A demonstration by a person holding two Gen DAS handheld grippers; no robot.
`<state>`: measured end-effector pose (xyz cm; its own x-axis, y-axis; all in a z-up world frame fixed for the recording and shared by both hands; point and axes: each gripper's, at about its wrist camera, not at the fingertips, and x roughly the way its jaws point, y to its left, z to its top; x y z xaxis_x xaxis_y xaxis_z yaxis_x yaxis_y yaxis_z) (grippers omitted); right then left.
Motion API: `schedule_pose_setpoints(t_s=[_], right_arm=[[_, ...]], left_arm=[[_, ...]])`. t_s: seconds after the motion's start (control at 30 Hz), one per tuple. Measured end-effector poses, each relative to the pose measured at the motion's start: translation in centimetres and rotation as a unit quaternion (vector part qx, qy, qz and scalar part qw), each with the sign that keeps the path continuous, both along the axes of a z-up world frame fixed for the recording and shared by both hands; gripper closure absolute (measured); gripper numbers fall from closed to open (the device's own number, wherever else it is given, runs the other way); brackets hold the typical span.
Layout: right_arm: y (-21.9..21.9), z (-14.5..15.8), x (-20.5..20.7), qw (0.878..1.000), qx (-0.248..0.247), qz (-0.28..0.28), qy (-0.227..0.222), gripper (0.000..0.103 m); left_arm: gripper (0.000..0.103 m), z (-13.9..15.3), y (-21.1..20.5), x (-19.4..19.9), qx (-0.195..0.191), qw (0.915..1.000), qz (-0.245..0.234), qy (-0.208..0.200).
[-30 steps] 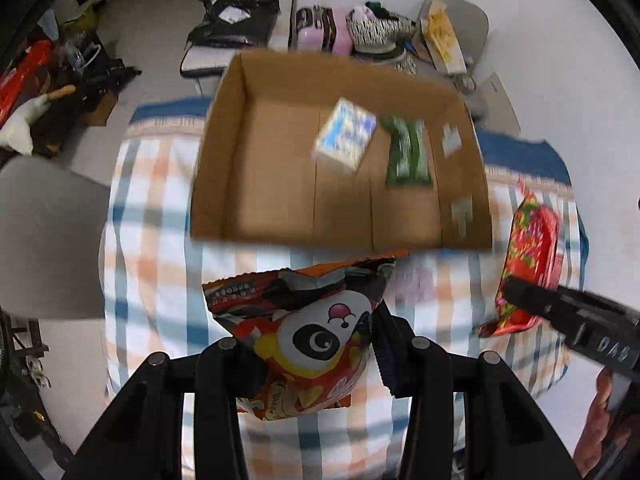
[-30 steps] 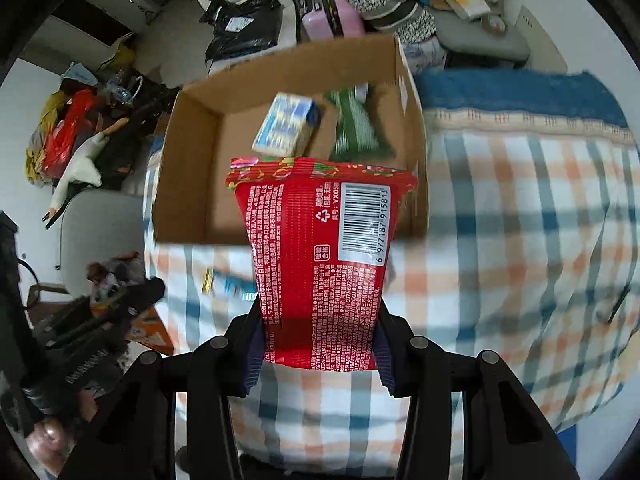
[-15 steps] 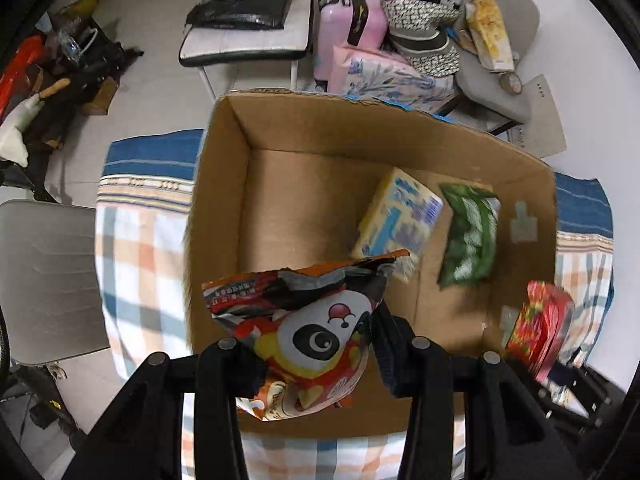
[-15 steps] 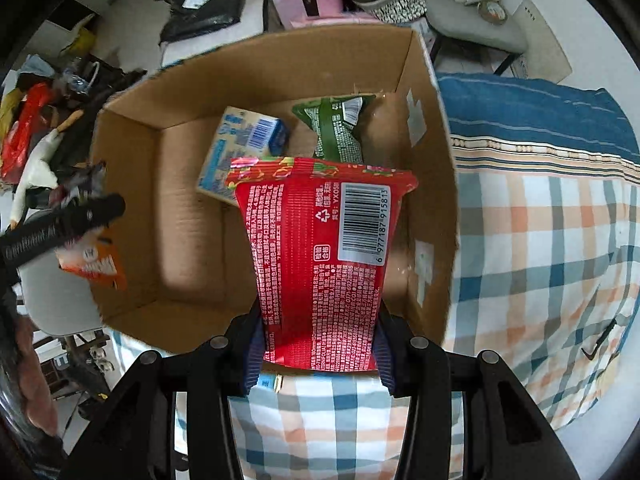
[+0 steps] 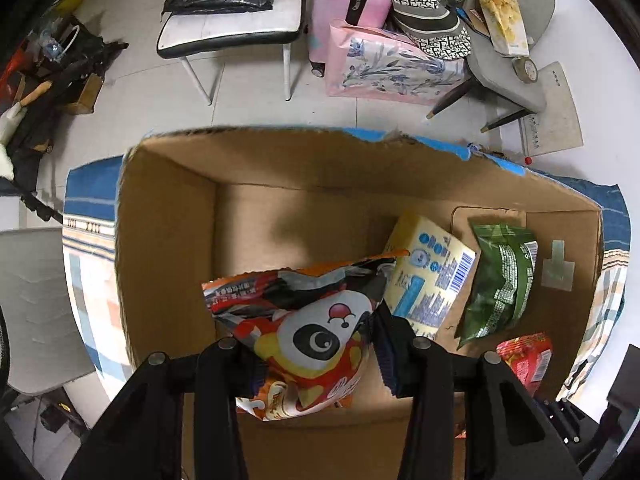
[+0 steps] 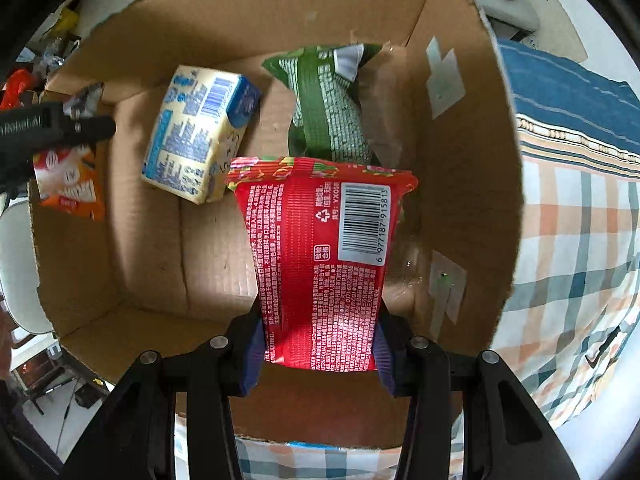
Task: Organize soft objects
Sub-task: 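Carry both bags into the box and open both tools to release them, then withdraw both tools from the box toward the tube snack and cloth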
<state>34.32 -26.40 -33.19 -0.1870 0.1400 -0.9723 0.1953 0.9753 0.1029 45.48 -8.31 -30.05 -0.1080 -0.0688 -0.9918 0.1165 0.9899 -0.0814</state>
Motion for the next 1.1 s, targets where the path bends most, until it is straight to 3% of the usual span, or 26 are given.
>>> schedule_pose_setpoints(t_s=[0.17, 0.27, 0.4, 0.77, 0.8, 0.83, 0.9, 0.97, 1.1], right_arm=[[0.4, -1.1, -0.1, 1.0, 0.005, 0.005, 0.019, 0.053], [0.5, -0.7, -0.2, 1.0, -0.003, 0.008, 0.015, 0.041], [0.8, 0.6, -0.3, 1.0, -0.007, 0.01, 0.002, 0.039], [2.3, 4.5, -2.1, 0.999, -0.015, 0.024, -0.032, 0.037], [2.3, 4.7, -2.5, 0.999, -0.016, 0.025, -0.036, 0.036], [2.3, 5.5, -2.8, 0.999, -0.019, 0.027, -0.04, 0.03], [2.1, 7.0, -3.0, 0.998, -0.019, 0.028, -0.052, 0.02], [2.2, 8.1, -3.5, 0.997, -0.022, 0.027, -0.067, 0.008], [2.3, 9.9, -4.4, 0.994, -0.032, 0.027, -0.098, 0.003]], left_arm=[[0.061, -0.1, 0.2, 0.5, 0.01, 0.9999, 0.008, 0.006], [0.061, 0.5, 0.4, 0.6, 0.009, 0.9999, 0.011, -0.001], [0.059, 1.5, 0.7, 0.1, 0.006, 0.9998, 0.015, -0.01], [0.058, 7.0, 1.6, -6.0, 0.011, 0.9972, -0.003, -0.074], [0.051, 7.4, 1.6, -6.7, 0.012, 0.9967, -0.007, -0.08], [0.045, 8.0, 1.7, -7.4, 0.012, 0.9961, -0.008, -0.088], [0.023, 9.1, 2.0, -8.6, 0.018, 0.9939, -0.009, -0.109], [0.011, 10.3, 2.2, -10.0, 0.021, 0.9914, -0.006, -0.129], [0.008, 11.8, 2.6, -12.3, 0.008, 0.9893, 0.004, -0.146]])
